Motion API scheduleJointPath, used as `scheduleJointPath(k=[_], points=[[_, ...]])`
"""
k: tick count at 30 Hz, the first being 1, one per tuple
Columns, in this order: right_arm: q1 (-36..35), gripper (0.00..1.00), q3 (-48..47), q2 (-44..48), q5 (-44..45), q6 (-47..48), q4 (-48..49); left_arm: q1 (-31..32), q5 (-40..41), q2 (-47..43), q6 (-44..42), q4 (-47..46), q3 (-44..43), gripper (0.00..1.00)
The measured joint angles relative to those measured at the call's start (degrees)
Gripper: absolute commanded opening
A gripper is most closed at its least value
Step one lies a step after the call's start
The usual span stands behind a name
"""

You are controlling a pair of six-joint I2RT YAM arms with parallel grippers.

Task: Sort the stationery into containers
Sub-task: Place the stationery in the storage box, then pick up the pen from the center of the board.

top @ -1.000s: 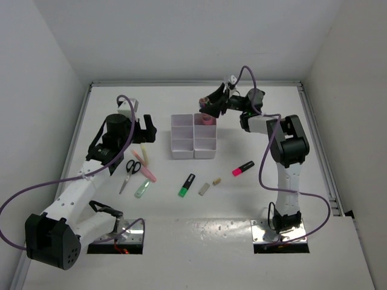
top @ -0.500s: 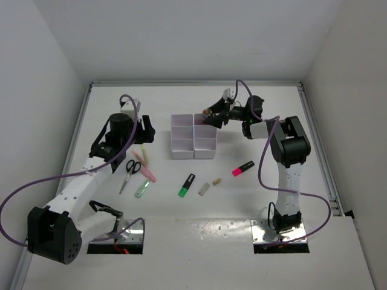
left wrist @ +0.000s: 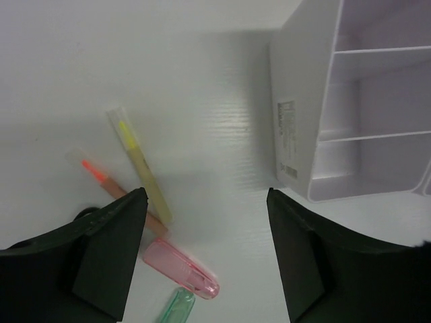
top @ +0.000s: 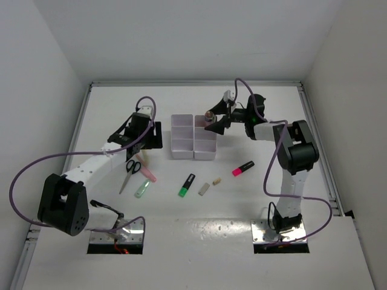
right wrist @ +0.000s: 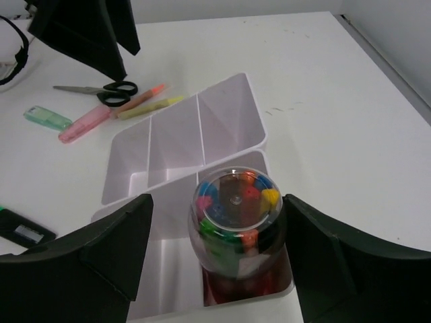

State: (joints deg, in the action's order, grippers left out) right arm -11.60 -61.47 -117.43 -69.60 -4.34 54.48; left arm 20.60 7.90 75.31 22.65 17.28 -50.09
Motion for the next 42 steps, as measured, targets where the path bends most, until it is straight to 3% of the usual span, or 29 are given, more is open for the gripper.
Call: scheduleJointPath(k=[12, 16, 18, 19, 20, 21, 22, 23, 25, 26, 27, 29, 30, 31, 32, 34, 35, 36, 37, 42], points=[[0.0, 1.0, -4.0, 11.6, 2.5, 12.7, -29.0, 0.0, 9.5, 2.4, 3.6, 4.1, -1.1, 0.78], [0.0, 1.0, -6.4, 15.1, 4.5, 15.9, -35.7, 0.0, 10.6, 2.5, 4.0, 4.4, -1.1, 0.79], [0.0, 1.0, -7.1, 16.5, 6.7, 15.2, -38.3, -0.2, 11.1, 2.5, 4.7, 4.6, -1.1, 0.65], [0.0, 1.0, -7.7, 17.0, 8.0, 13.6, -39.8, -0.5, 11.2, 2.5, 5.0, 4.6, -1.1, 0.51], [0.0, 0.74, -8.7, 17.3, 8.8, 12.2, -41.7, -0.8, 11.3, 2.5, 5.4, 4.7, -1.1, 0.36], [0.1, 0.31, -10.3, 17.4, 9.4, 11.8, -44.0, -1.3, 11.4, 2.5, 5.8, 4.9, -1.1, 0.16], [0.2, 0.0, -12.4, 17.4, 9.1, 11.8, -47.8, -1.7, 11.4, 2.5, 6.2, 4.9, -1.1, 0.11], [0.3, 0.0, -15.2, 17.2, 8.8, 11.5, -52.9, -2.2, 11.3, 2.7, 6.1, 5.0, -1.1, 0.1], [0.6, 0.0, -21.7, 16.0, 8.1, 11.1, -61.6, -3.2, 11.0, 3.8, 6.2, 5.2, -1.7, 0.15], [0.6, 0.37, -24.2, 15.5, 7.7, 11.1, -65.2, -3.7, 10.7, 5.2, 6.4, 5.4, -2.5, 0.25], [0.7, 0.54, -26.0, 15.3, 7.5, 11.0, -68.8, -4.2, 10.6, 7.0, 6.6, 5.4, -3.6, 0.34], [0.8, 0.8, -26.7, 15.5, 8.4, 12.1, -74.2, -5.0, 10.3, 10.8, 7.2, 5.4, -5.5, 0.47], [0.8, 0.83, -26.1, 15.8, 9.6, 12.6, -76.3, -5.4, 10.1, 12.9, 7.6, 5.2, -6.4, 0.53], [0.8, 0.83, -24.7, 16.2, 11.1, 12.9, -77.3, -5.8, 10.1, 14.6, 8.0, 5.1, -7.0, 0.53], [0.8, 0.76, -22.4, 17.1, 13.1, 13.3, -77.9, -6.0, 9.9, 16.1, 8.5, 5.2, -7.5, 0.53], [0.8, 0.52, -16.7, 20.2, 17.4, 13.5, -79.6, -6.3, 10.0, 18.6, 9.4, 5.4, -8.1, 0.53], [0.7, 0.31, -14.6, 21.7, 19.0, 13.6, -80.1, -6.4, 10.0, 19.6, 9.8, 5.6, -8.5, 0.53], [0.8, 0.21, -12.8, 23.5, 20.5, 13.5, -80.8, -6.5, 10.0, 20.4, 10.2, 5.6, -8.8, 0.53], [0.8, 0.17, -11.7, 25.2, 21.7, 13.4, -81.5, -6.5, 10.1, 21.1, 10.5, 5.8, -9.2, 0.53], [0.8, 0.2, -10.5, 30.3, 24.8, 13.2, -81.2, -7.2, 10.1, 24.6, 11.8, 5.7, -11.6, 0.53]])
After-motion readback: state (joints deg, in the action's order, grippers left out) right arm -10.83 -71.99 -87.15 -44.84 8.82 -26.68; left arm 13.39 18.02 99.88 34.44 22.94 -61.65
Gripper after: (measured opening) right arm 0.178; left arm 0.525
